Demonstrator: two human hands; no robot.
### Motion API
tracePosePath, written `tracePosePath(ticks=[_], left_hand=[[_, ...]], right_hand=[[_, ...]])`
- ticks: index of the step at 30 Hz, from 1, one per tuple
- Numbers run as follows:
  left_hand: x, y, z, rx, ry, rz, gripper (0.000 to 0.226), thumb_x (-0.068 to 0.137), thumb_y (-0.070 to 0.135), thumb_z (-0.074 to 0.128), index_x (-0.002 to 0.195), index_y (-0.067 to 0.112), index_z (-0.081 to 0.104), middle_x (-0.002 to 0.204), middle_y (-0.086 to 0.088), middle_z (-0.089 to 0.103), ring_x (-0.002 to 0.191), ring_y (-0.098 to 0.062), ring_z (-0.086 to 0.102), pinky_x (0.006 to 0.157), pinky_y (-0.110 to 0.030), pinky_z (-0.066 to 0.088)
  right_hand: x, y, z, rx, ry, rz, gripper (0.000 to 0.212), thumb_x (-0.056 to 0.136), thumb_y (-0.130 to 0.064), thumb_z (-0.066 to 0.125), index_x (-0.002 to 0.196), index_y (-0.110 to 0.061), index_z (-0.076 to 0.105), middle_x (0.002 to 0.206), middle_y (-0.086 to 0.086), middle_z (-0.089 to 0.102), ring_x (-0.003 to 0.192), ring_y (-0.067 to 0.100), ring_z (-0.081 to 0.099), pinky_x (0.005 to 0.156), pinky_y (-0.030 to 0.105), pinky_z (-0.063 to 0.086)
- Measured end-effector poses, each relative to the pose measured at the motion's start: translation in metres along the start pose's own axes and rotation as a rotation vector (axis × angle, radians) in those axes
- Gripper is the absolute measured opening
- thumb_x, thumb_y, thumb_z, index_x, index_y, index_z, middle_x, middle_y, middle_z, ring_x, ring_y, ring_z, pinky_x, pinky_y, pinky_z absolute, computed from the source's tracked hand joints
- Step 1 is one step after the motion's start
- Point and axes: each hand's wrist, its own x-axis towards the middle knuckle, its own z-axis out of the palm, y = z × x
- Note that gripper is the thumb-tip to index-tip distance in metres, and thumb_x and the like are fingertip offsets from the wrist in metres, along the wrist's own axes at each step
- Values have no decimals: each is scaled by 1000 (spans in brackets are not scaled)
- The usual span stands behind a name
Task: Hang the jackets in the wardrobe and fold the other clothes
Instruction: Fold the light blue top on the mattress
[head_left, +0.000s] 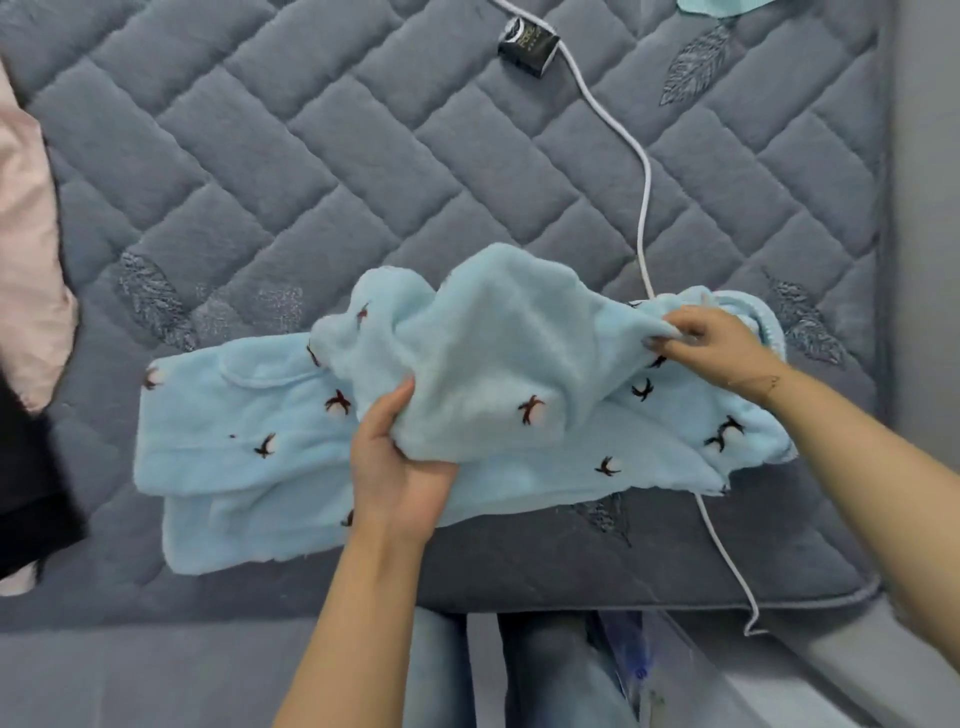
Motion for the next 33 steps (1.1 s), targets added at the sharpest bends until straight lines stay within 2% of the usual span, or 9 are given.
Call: tracePosePath(ticks=[5,8,12,16,19,22,25,30,33], left_hand=[[-30,-19,-51,-44,40,145,46,100,9,40,146,13,44,148,-10,48,138,-29,43,118,-44,26],[-26,-16,-57,-131,-20,202,47,96,13,47,143,9,47,149,-13,45,140,-32,40,118,-45,26],[-9,3,-35,-192,-103,378,58,90,30,58,143,8,48,150,-16,44,138,-35,41,116,-50,28],[-4,24,-33,-221,-112,490,52,91,17,61,140,3,49,143,-19,50,136,-36,44,113,-53,34],[-5,22,-56,-240,121,442,48,93,11,60,140,8,51,136,-14,59,129,-33,53,112,-51,36],[-1,8,-80,-115,473,372,40,98,15,56,137,12,55,134,-9,61,127,-26,55,111,-43,39],[0,4,-103,-13,570,379,40,99,16,55,138,15,53,135,-5,61,125,-19,57,107,-35,45],[-6,-3,-101,180,691,422,36,97,5,56,131,16,51,124,-4,64,113,-18,62,86,-30,54],[-12,-11,-85,465,998,665,68,89,2,67,144,13,30,138,-7,43,114,-17,53,91,-31,50]], right_hand=[[4,18,-4,34,-54,68,21,95,-13,60,78,-1,59,72,18,55,75,24,48,67,35,37],[15,20,-2,-110,-105,60,10,95,-18,57,98,-12,63,97,17,64,97,30,55,90,45,43],[25,18,2,-248,-131,50,31,96,-28,54,126,-24,61,125,9,63,120,34,48,107,45,30],[32,11,4,-202,-81,28,31,95,-40,57,110,-15,68,101,9,68,102,30,57,93,43,39],[36,2,7,-335,15,20,32,93,-43,58,99,-12,66,94,14,67,96,36,57,84,37,31],[30,-14,16,-459,175,-26,41,90,-26,64,125,-6,59,120,21,55,113,40,49,94,44,33],[3,-48,43,-327,313,-314,50,88,-17,62,135,-2,53,136,22,49,124,41,46,103,49,34],[-42,-84,137,-551,-2,-542,72,92,-52,49,154,-22,26,162,9,18,149,33,14,118,58,6],[-43,-71,168,-647,-11,-443,71,97,-13,50,156,-24,12,163,4,6,150,32,5,117,57,-3]])
